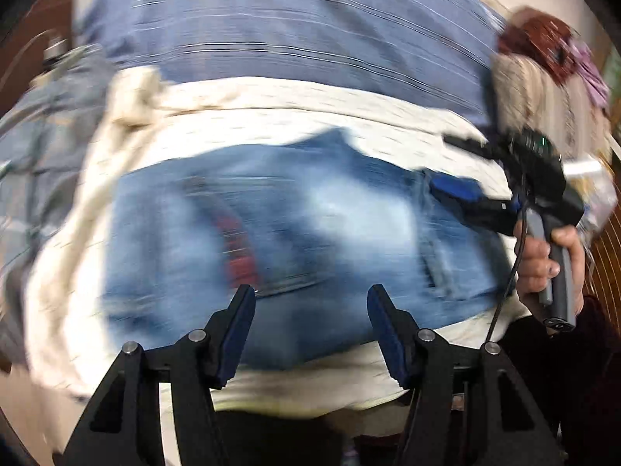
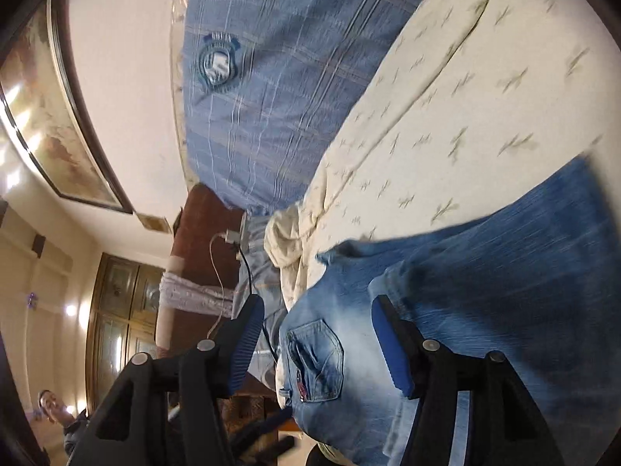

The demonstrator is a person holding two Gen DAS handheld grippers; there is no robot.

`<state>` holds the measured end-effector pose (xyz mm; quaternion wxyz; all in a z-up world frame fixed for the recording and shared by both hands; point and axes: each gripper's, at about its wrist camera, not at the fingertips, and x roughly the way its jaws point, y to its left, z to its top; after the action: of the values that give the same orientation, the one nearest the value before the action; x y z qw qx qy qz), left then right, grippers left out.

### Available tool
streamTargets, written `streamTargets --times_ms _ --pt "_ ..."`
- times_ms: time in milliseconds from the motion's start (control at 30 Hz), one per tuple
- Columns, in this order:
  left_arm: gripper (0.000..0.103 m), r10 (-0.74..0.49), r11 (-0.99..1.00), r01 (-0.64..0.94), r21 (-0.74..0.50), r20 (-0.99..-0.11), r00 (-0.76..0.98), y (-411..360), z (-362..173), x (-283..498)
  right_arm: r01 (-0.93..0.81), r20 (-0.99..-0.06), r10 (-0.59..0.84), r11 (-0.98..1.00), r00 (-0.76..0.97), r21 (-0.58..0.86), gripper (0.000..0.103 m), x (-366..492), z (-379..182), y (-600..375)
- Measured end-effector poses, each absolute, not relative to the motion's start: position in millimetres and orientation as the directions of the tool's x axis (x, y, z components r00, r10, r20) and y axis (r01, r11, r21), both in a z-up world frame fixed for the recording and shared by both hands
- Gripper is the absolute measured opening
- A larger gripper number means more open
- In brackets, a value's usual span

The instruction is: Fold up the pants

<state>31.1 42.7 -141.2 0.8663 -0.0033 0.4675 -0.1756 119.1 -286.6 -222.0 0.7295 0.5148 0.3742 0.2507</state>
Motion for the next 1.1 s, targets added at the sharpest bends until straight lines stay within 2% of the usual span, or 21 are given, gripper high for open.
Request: streamTargets --times_ms 100,200,300,400,500,867,967,1100 --pt "0.061 -0.238 0.969 0.19 -0.159 -0.812 0.534 83.7 -139.9 31.9 0.086 -0.402 0.719 0.434 0.567 0.897 0.064 131.4 -242.8 -270.5" --pt "0.061 -0.21 0.978 0.101 -0.185 -0.814 0.542 130.0 -139.6 25.4 0.055 -0.391 0.724 0.44 0.568 0.896 0.065 128.1 -235.1 -264.3" --pt "0.061 -0.191 0.98 0.066 -0.186 -0.808 0.557 154.8 -142.3 20.1 -0.059 -0.385 0.741 0.494 0.55 0.867 0.066 112.1 -215.5 -246.1" --pt "0.062 -0.188 0.979 0.038 -0.203 -0.805 0.563 164.1 -148.4 19.9 -0.184 -0.325 0.791 0.474 0.518 0.861 0.066 87.4 -198.2 -225.8" --pt "0.065 -0.209 0.972 0.026 -0.234 -0.808 0.551 168.8 -154.3 22.0 -0.242 -0.304 0.815 0.464 0.494 0.852 0.066 66.6 -194.4 -211.4" --pt "0.067 -0.306 0.937 0.013 -0.35 -0.8 0.516 155.3 -176.2 53.5 -0.283 -0.382 0.812 0.53 0.442 0.8 0.066 58.4 -200.7 -180.4" --pt "0.08 -0.339 0.918 -0.008 -0.396 -0.796 0.502 155.7 -182.4 71.8 -0.283 -0.407 0.804 0.55 0.434 0.786 0.066 59.6 -204.2 -175.2" --pt "0.08 -0.362 0.901 -0.058 -0.431 -0.817 0.449 154.9 -201.6 91.2 -0.278 -0.416 0.789 0.568 0.452 0.774 0.066 60.3 -204.6 -178.3"
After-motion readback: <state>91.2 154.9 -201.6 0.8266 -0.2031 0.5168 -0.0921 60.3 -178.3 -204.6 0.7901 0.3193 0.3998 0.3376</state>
